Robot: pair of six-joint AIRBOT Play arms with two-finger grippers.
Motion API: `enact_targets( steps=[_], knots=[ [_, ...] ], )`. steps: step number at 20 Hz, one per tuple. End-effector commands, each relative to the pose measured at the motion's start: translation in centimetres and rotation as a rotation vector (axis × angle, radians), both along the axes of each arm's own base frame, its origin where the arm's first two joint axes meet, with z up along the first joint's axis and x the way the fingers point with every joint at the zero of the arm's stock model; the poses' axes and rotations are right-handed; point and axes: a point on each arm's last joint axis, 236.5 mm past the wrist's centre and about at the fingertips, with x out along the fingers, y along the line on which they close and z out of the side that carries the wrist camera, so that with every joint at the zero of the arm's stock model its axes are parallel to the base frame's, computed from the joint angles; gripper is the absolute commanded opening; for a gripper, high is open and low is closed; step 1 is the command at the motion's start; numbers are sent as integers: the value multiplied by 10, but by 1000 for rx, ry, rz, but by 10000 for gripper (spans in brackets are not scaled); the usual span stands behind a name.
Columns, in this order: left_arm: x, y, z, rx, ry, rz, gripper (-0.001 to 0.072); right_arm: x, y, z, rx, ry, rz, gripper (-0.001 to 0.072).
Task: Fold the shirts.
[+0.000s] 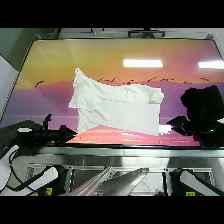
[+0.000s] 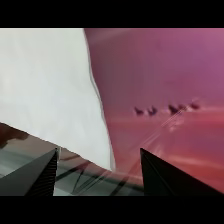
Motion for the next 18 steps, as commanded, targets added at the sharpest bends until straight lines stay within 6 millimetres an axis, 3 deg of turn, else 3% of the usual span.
enact_targets(
  steps=[1, 5, 7, 10, 11, 12, 13, 15, 16, 18],
  knots=[
    [8, 0, -11, -19, -15, 22, 296, -1, 11, -10, 6, 12, 30, 571],
    [38, -12, 3, -152, -110, 84, 284, -10, 42, -28, 21, 69, 132, 571],
    [42, -11, 1, -150, -132, 87, 149, -16, 58, -34, 30, 95, 189, 570],
    [47, -10, 2, -146, -152, 98, 129, -19, 75, -42, 31, 110, 230, 568],
    [49, -10, 3, -147, -161, 99, 21, -17, 80, -43, 42, 110, 228, 565],
    [51, -10, 6, -156, -173, 105, 16, -15, 85, -41, 59, 104, 222, 438],
    [52, -11, 8, -166, -178, 107, 17, -9, 89, -37, 79, 70, 225, 247],
    [57, -14, 17, -199, -206, 116, 22, 0, 94, -30, 110, 37, 204, 192],
    [61, -16, 23, -221, -227, 124, 22, 4, 96, -26, 120, 18, 209, 17],
    [71, -17, 44, -250, -296, 126, 21, 11, 97, -16, 132, -5, 218, 13]
  ],
)
